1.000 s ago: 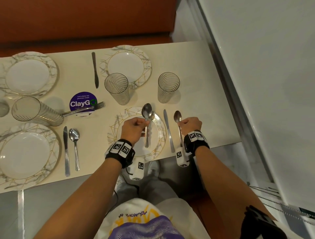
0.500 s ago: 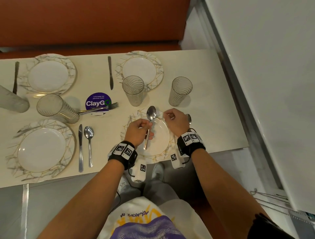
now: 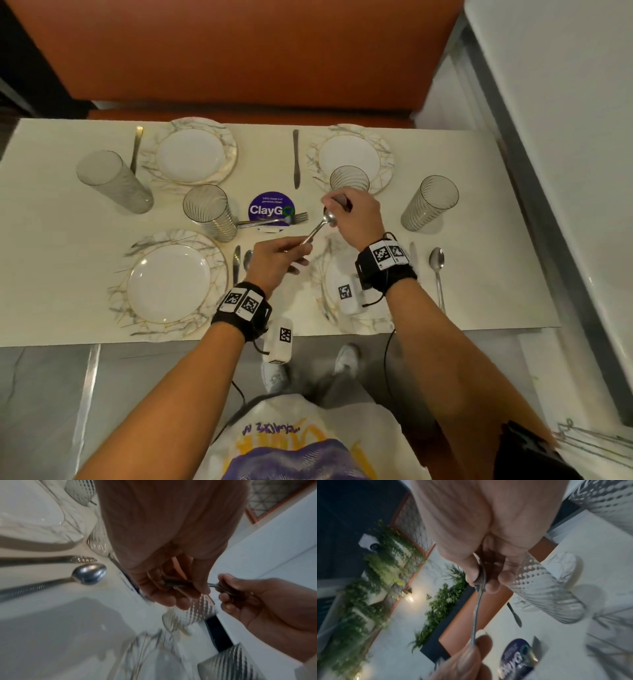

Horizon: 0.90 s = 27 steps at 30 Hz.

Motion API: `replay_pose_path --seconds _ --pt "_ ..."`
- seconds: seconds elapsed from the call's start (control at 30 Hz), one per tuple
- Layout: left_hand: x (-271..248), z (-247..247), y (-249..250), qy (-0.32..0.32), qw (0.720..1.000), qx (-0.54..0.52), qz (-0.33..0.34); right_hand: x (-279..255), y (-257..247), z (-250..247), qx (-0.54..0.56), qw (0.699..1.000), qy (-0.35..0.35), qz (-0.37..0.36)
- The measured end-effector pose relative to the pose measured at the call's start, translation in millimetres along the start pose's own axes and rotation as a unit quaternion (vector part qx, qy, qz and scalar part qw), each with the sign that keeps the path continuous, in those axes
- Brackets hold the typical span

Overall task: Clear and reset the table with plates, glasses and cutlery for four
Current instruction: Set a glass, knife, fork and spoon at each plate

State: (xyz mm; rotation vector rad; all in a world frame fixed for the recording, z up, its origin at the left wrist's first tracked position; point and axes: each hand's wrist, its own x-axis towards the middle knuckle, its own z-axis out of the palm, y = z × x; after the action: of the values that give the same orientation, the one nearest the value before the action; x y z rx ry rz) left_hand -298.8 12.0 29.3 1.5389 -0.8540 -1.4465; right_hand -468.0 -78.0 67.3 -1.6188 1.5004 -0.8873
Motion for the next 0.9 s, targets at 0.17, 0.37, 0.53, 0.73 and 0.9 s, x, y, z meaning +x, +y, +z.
replay_pose_path --seconds 0.17,0.37,0.53,0.73,0.9 --pt "10.0 -37.8 65.8 0.072 0.993 -0.07 0.067 12.8 -17.1 0.3 0.116 0.988 0.087 0.05" --pt "48.5 -41.1 128.9 0.084 0.982 -0.083 0.148 13.2 -36.8 13.2 0.095 0.995 0.021 0.031" --pt "88.3 -9.7 137.7 0.096 0.979 -0.07 0.166 39.2 -50.7 27.6 0.094 0.995 0.013 0.034" --pt "141.0 1.3 130.9 0.101 0.985 -0.081 0.112 90.6 -48.9 31.0 0.061 0.994 0.02 0.084" --pt "209.0 -12.7 139.6 0.185 0.979 -0.035 0.079 125.7 -44.8 9.4 0.051 0.993 0.005 0.111"
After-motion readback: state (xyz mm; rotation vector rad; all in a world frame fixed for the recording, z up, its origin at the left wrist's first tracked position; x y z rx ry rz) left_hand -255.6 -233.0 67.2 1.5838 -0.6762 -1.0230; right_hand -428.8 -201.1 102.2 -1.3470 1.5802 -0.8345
